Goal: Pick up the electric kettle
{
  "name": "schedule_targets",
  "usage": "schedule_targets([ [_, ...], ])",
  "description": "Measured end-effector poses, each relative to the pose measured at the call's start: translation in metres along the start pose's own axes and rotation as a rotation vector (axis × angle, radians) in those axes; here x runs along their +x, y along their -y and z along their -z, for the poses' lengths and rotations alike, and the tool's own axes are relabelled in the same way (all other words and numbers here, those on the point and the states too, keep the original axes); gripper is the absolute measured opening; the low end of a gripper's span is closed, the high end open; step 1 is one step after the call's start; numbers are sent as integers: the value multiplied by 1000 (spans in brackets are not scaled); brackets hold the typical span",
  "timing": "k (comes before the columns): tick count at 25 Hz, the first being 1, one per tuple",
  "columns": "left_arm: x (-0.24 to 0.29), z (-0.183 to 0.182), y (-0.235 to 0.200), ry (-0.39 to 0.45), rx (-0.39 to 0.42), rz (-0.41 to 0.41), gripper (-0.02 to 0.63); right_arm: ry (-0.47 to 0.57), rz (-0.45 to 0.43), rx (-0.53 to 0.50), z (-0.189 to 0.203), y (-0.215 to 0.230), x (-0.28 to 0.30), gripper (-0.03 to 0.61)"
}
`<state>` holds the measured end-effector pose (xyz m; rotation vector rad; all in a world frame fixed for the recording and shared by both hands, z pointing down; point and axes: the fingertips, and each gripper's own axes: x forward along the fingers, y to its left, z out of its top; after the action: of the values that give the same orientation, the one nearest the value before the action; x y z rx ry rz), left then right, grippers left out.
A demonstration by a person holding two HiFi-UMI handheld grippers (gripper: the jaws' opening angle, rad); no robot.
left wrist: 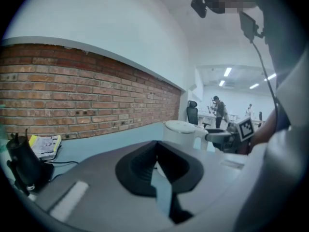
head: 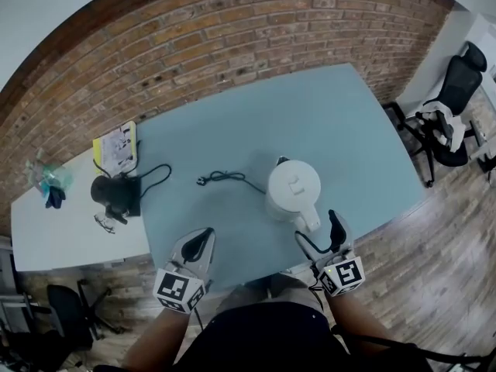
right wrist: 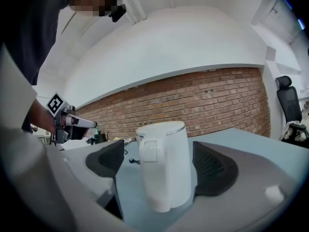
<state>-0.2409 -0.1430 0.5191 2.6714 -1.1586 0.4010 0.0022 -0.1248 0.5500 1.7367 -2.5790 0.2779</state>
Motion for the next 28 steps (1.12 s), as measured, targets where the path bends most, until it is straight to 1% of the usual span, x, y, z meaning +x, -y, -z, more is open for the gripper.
schedule_targets([
  [3,-3,2,-4,-6,0,-5,5,9,-8,12,4,-3,5,439],
  [9,-6,4,-25,-14,2,-52,5,23,-2,6,9,-6,11,429],
  [10,-6,3,-27,-13,2,-54,5,19,2,6,11,-6,11,420],
  [13,-5,1,-33,-8,-3,-61,5,-15,22,10,19,-3,13,336],
  [21,1,1,-31,-17,6,-52,5,-52,15,-5,30,-5,21,328],
  [25,2,0,-26,-26,16,-43,5,-65,37,-15,34,-3,25,246],
  [28,-2,0,-23,-27,17,-45,5,-64,46,-27,35,-2,25,208],
])
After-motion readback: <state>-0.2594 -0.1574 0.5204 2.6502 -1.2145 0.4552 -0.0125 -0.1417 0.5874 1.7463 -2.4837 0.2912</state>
